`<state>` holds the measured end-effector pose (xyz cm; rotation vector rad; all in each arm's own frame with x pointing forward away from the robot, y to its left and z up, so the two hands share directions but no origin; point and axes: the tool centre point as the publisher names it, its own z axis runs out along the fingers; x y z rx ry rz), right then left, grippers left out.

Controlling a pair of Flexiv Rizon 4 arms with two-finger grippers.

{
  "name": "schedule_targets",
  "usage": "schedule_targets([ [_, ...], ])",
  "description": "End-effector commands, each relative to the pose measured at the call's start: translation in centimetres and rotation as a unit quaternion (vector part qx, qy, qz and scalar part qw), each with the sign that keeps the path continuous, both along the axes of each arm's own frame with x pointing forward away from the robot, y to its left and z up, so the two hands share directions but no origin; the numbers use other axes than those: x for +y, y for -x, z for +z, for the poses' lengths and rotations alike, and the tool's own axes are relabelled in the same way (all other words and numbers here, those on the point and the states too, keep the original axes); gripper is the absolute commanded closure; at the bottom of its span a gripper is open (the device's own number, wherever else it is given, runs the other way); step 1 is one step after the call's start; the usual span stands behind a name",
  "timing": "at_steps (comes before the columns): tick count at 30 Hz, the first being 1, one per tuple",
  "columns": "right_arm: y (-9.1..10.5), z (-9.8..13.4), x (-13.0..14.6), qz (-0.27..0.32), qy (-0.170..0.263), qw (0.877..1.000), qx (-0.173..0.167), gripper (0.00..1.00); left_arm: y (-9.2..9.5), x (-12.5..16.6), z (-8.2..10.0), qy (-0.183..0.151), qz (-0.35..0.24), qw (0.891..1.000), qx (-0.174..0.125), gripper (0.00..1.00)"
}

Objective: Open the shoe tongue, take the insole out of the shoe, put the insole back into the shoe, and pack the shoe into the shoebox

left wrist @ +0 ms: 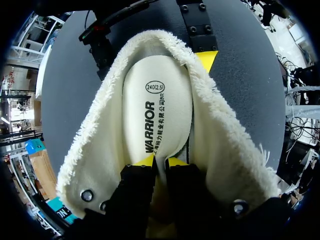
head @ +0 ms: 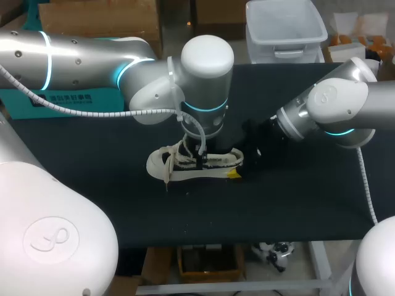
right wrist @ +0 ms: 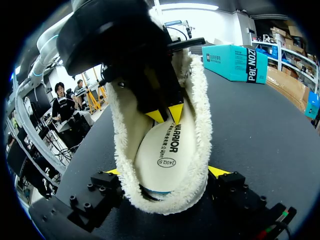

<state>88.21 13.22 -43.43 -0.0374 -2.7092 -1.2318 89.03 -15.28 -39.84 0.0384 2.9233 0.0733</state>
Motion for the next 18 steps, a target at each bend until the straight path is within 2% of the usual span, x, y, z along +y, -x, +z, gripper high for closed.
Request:
schedule_targets([
  [1, 0.6, -1.1, 0.0, 0.003, -0.001, 1.000, 0.001, 1.00, -3.4, 0.3, -6.4, 0.003, -0.003, 1.000, -0.013, 1.00],
  [7, 0.6, -1.1, 0.0, 0.003, -0.001, 1.000, 0.001, 1.00, -3.4, 0.1, -3.9, 0.015, -0.006, 1.000, -0.027, 1.00],
  [12, 0.6, -1.1, 0.0, 0.003, -0.001, 1.000, 0.001, 1.00, -2.9, -0.2, -1.6, 0.045, -0.025, 0.999, -0.020, 1.00],
  [18, 0.6, -1.1, 0.0, 0.003, -0.001, 1.000, 0.001, 1.00, -2.3, -1.2, 0.8, 0.056, -0.035, 0.998, -0.024, 1.00],
])
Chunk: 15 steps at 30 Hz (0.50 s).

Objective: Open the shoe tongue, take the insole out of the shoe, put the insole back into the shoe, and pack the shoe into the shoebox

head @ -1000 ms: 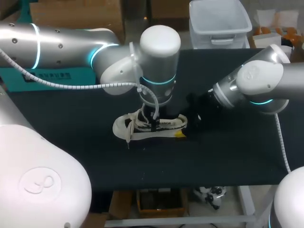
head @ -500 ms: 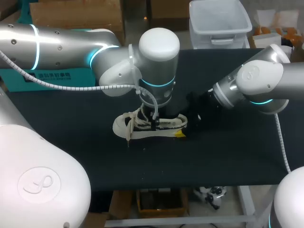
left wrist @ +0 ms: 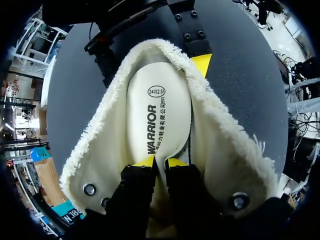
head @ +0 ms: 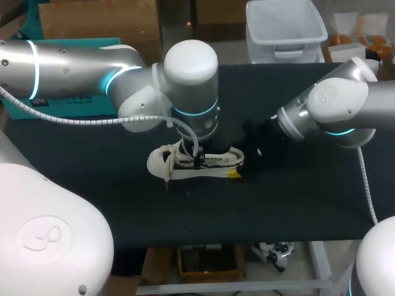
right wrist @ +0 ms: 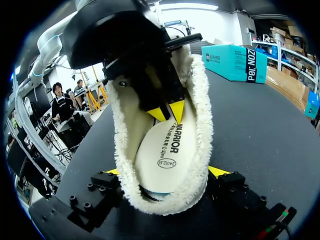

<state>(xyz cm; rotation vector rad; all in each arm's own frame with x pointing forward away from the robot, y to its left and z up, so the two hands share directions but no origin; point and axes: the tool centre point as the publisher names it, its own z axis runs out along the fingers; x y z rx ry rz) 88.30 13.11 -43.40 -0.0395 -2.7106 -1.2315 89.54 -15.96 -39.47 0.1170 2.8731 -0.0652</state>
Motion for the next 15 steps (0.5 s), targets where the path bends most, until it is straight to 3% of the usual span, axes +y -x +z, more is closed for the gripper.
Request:
schedule_targets([
  [1, 0.7, -1.1, 0.2, 0.004, -0.001, 1.000, 0.001, 1.00, -1.7, -0.7, 1.1, 0.016, -0.008, 1.000, -0.001, 1.00],
  [8, 0.7, -1.1, 0.2, 0.004, -0.001, 1.000, 0.001, 1.00, -0.9, -1.8, 4.4, 0.042, -0.028, 0.999, 0.000, 1.00],
  [15, 0.7, -1.1, 0.2, 0.004, -0.001, 1.000, 0.001, 1.00, -0.2, -2.7, 6.0, 0.053, -0.045, 0.998, 0.004, 1.00],
])
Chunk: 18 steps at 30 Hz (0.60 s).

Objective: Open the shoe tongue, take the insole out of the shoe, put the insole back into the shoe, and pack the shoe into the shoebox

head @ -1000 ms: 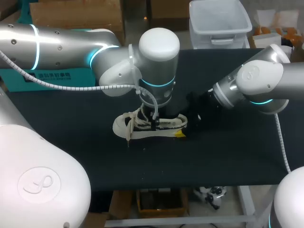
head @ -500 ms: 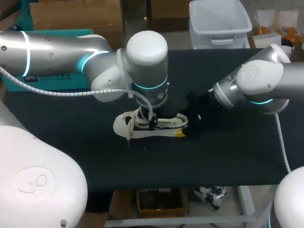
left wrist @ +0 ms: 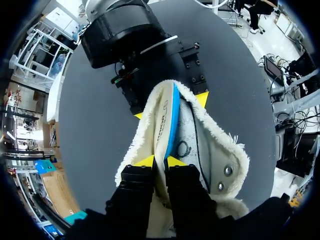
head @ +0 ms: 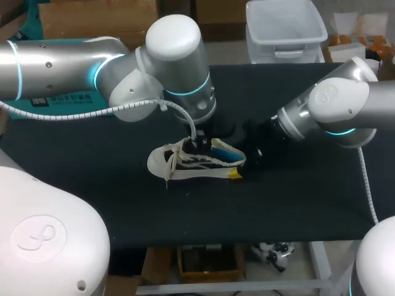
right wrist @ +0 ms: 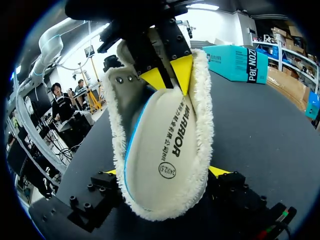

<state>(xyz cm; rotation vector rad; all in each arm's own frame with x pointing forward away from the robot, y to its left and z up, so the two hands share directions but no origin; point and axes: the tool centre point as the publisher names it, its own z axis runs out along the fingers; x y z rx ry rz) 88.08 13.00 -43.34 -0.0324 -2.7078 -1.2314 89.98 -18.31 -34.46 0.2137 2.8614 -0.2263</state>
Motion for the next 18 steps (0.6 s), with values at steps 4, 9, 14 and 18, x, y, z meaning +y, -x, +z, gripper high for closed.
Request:
schedule_targets([
  [4, 0.5, -1.2, 0.3, 0.002, -0.001, 1.000, 0.001, 1.00, 0.5, -0.4, 1.4, 0.011, -0.010, 1.000, 0.007, 1.00],
  [9, 0.5, -1.2, 0.3, 0.002, -0.001, 1.000, 0.001, 1.00, 0.8, -0.3, 1.1, 0.022, -0.026, 0.999, 0.026, 1.00],
  [14, 0.5, -1.2, 0.3, 0.002, -0.001, 1.000, 0.001, 1.00, 0.5, 0.5, 1.3, 0.069, -0.057, 0.994, 0.064, 1.00],
  [18, 0.5, -1.2, 0.3, 0.002, -0.001, 1.000, 0.001, 1.00, 0.8, 0.4, 2.1, 0.098, -0.084, 0.989, 0.073, 1.00],
])
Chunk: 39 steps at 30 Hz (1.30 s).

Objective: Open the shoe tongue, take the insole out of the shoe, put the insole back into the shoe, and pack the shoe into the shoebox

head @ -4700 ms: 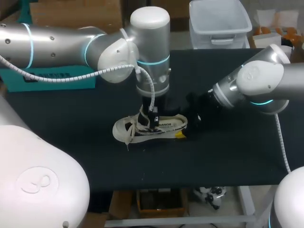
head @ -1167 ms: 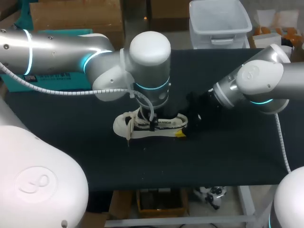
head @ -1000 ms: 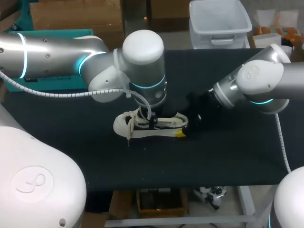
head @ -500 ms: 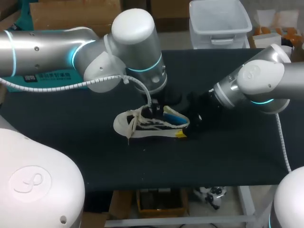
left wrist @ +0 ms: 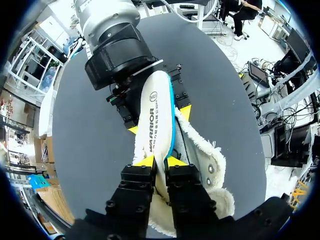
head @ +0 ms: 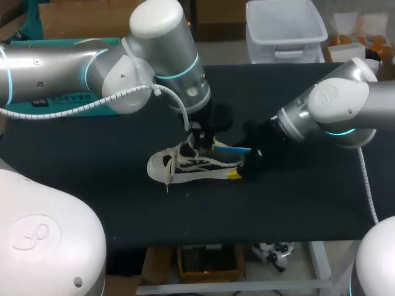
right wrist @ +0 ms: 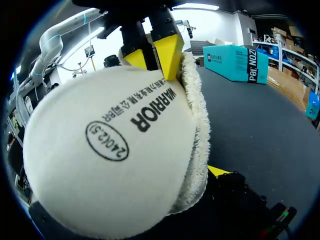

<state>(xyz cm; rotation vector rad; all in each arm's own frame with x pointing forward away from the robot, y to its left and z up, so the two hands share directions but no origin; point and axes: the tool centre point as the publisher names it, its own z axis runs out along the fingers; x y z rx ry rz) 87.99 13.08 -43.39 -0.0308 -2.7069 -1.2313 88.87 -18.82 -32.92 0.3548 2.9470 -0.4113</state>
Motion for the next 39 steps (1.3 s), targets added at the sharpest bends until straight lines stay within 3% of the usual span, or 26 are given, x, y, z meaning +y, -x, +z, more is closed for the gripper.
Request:
schedule_targets([
  [1, 0.4, -1.1, 0.2, 0.001, -0.001, 1.000, 0.001, 1.00, -0.2, 0.8, 0.8, 0.055, -0.029, 0.998, 0.016, 1.00],
  [18, 0.4, -1.1, 0.2, 0.001, -0.001, 1.000, 0.001, 1.00, 3.0, -2.1, 7.2, 0.144, -0.123, 0.982, 0.008, 1.00],
  [27, 0.4, -1.1, 0.2, 0.001, -0.001, 1.000, 0.001, 1.00, 4.1, -2.4, 10.4, 0.196, -0.172, 0.965, 0.026, 1.00],
  [35, 0.7, -0.4, -0.5, 0.000, 0.014, 1.000, 0.002, 1.00, 5.1, -2.2, 13.4, 0.239, -0.209, 0.948, 0.021, 1.00],
  [36, 0.8, -0.3, -0.6, 0.000, 0.015, 1.000, 0.003, 0.84, 5.2, -2.2, 13.6, 0.245, -0.214, 0.945, 0.022, 1.00],
  [37, 0.9, -0.2, -0.8, -0.002, 0.021, 1.000, 0.007, 0.51, 5.3, -2.2, 13.8, 0.253, -0.223, 0.941, 0.026, 1.00],
  [38, 1.0, -0.1, -0.9, -0.004, 0.026, 1.000, 0.009, 0.00, 5.4, -2.1, 14.1, 0.258, -0.226, 0.939, 0.028, 1.00],
  [39, 1.0, 0.0, -1.0, -0.005, 0.028, 1.000, 0.010, 0.00, 5.5, -2.1, 14.2, 0.259, -0.226, 0.939, 0.028, 1.00],
])
